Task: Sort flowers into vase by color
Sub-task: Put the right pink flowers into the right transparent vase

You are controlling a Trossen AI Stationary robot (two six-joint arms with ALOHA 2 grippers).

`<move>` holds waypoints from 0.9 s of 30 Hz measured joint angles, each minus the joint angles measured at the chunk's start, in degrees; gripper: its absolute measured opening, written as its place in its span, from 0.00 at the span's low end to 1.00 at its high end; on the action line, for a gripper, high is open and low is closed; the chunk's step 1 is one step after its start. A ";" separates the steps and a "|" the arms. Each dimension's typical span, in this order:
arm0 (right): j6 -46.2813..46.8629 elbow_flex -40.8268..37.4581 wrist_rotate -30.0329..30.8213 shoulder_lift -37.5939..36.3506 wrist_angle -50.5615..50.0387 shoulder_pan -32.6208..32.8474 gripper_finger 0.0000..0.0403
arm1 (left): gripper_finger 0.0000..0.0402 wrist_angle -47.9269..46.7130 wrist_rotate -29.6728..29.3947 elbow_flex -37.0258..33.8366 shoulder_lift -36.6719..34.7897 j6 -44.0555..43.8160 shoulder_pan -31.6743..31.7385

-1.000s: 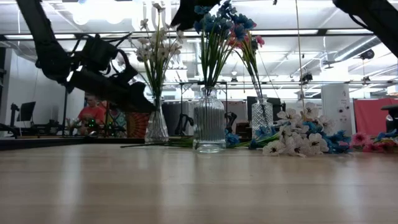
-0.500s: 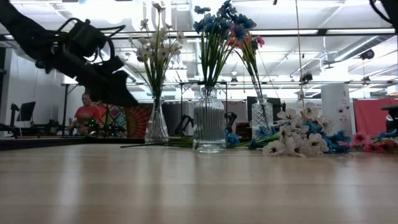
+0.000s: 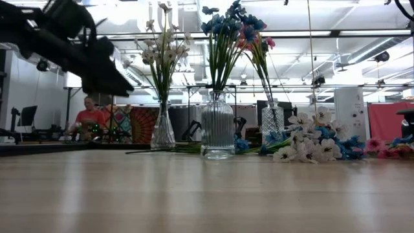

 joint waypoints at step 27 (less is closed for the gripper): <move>28.48 -12.20 1.04 -4.36 -7.20 20.93 0.44 | 0.57 5.68 -8.35 4.85 18.56 3.96 -24.90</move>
